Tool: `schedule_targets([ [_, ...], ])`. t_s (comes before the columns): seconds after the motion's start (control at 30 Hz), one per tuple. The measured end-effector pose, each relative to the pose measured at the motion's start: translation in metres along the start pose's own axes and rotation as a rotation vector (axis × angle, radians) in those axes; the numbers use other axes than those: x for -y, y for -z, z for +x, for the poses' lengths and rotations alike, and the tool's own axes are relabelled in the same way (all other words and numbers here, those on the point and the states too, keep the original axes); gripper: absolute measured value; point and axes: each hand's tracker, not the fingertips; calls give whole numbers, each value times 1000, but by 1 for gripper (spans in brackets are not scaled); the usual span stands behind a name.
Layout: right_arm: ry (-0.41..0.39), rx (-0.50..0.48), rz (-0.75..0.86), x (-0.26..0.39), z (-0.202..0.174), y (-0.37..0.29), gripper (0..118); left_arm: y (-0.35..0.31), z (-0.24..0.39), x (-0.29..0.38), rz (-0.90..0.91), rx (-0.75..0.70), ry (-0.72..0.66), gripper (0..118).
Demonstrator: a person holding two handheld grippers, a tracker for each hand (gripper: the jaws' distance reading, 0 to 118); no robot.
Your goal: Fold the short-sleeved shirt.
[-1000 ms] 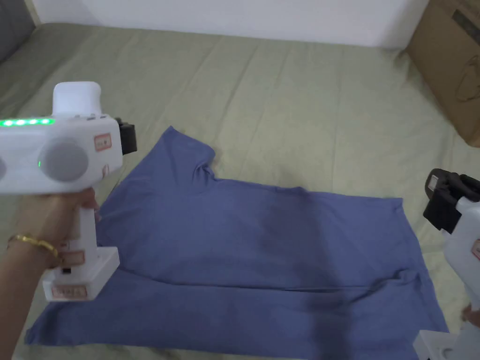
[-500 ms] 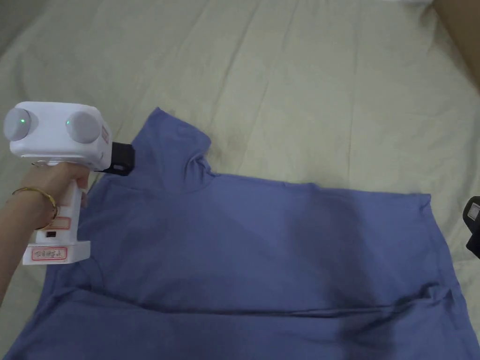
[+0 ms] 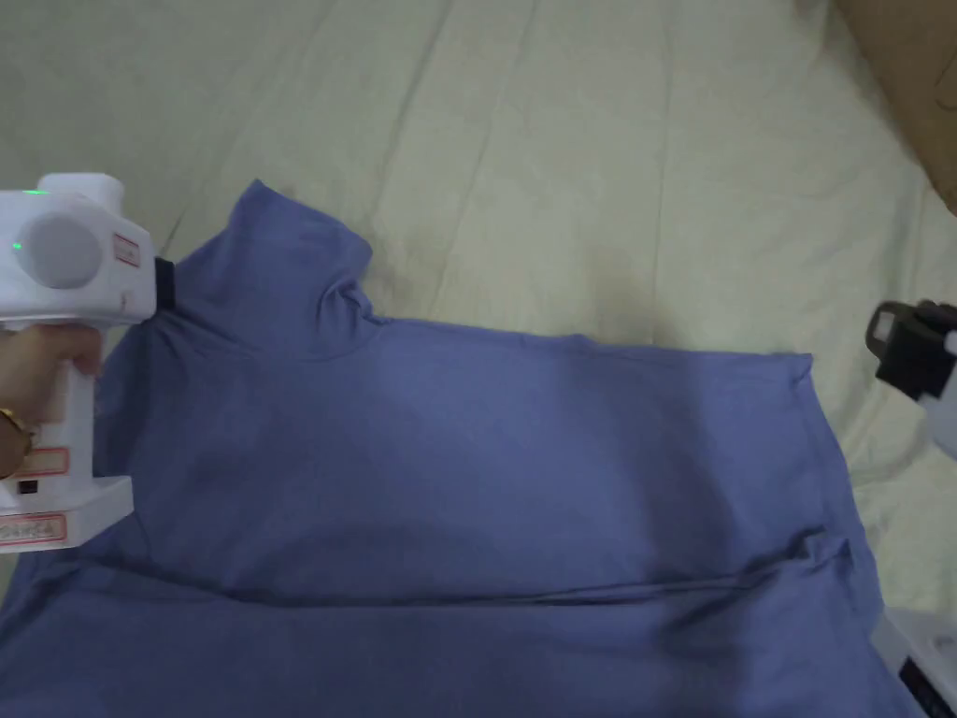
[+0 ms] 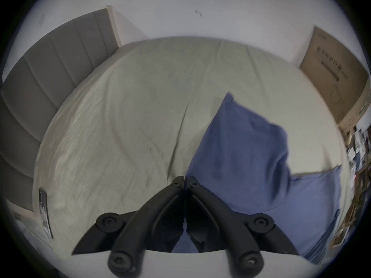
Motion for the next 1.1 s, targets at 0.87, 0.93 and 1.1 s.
schedule_targets([
  [0.87, 134, 69, -431, 4, 47, 157, 2, -42, -17, -5, 54, 72, -80, 0],
  [0.93, 162, 27, -364, -6, 53, 130, 2, -55, -20, -3, 75, 98, -87, 0],
  [1.1, 154, -58, -226, -10, 68, 44, 2, -111, -36, 20, 159, 165, -69, 0],
])
